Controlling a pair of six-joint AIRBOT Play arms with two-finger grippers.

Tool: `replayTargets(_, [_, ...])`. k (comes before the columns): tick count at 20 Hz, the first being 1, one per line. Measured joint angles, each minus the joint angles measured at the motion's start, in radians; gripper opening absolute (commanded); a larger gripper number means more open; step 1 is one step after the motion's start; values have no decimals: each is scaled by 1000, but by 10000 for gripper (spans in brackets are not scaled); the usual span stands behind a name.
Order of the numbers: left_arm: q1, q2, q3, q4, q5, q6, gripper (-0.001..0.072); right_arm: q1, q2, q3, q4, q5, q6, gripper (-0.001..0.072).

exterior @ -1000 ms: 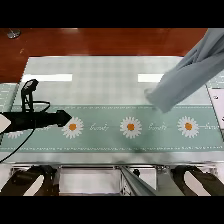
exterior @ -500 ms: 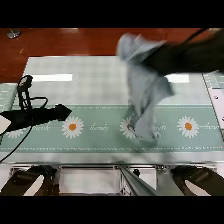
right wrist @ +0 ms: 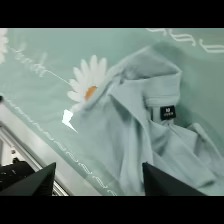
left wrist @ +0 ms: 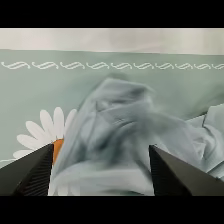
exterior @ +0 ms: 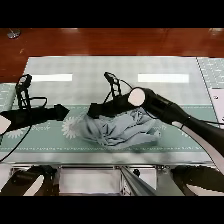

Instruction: Fold the shirts.

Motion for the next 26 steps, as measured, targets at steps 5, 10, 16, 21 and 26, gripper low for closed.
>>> replayTargets(5, [0,-7,0,11,-69,18,702,-330,182,59,-172,281,-32,629])
replayTargets(10, [11,-119,-81,-10,-183,32,702,-705,495,-267,-485,421,42,618])
replayTargets(16, [144,-257,-150,-254,-181,216,702,-877,782,-719,-309,391,-2,618])
replayTargets(21, [172,-353,-161,-348,-118,282,701,-892,842,-851,-200,380,-37,618])
replayTargets(26, [105,-448,-153,-404,-42,335,22,-889,853,-880,-181,370,-26,618])
